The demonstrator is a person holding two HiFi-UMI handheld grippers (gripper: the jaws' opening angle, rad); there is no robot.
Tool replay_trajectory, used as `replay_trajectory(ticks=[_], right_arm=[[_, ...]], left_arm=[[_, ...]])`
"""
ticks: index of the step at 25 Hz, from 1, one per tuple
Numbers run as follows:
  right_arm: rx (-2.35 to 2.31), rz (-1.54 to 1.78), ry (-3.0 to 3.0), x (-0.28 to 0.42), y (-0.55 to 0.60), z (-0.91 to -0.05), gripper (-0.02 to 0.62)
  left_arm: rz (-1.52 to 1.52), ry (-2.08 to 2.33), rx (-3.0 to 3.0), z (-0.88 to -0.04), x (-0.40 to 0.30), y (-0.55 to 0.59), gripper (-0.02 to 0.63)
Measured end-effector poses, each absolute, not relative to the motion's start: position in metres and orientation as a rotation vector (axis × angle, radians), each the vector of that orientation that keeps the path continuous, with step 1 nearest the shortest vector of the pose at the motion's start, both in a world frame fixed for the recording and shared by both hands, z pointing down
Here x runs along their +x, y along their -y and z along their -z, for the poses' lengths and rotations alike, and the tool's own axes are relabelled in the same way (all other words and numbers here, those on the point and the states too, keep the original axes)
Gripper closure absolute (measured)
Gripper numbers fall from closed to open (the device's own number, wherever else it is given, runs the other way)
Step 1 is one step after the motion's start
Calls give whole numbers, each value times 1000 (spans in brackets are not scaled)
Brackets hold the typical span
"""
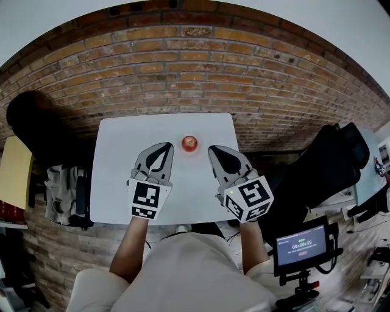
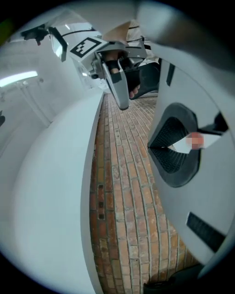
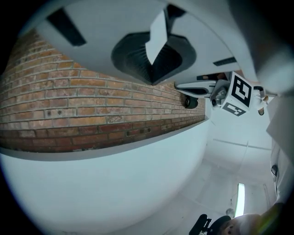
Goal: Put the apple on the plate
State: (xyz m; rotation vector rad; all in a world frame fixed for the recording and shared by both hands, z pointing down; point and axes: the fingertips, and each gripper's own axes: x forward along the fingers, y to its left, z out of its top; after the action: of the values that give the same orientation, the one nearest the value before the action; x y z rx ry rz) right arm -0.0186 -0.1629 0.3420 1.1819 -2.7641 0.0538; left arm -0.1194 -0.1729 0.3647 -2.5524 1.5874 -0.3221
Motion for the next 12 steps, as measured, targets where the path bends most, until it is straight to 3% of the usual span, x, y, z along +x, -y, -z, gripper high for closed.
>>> replay_trajectory(ticks=[12], right_arm=[[1203,39,2825,-11,140,-301,594]], left_arm=[[217,-1584,-2459,-312,-115,144,598]])
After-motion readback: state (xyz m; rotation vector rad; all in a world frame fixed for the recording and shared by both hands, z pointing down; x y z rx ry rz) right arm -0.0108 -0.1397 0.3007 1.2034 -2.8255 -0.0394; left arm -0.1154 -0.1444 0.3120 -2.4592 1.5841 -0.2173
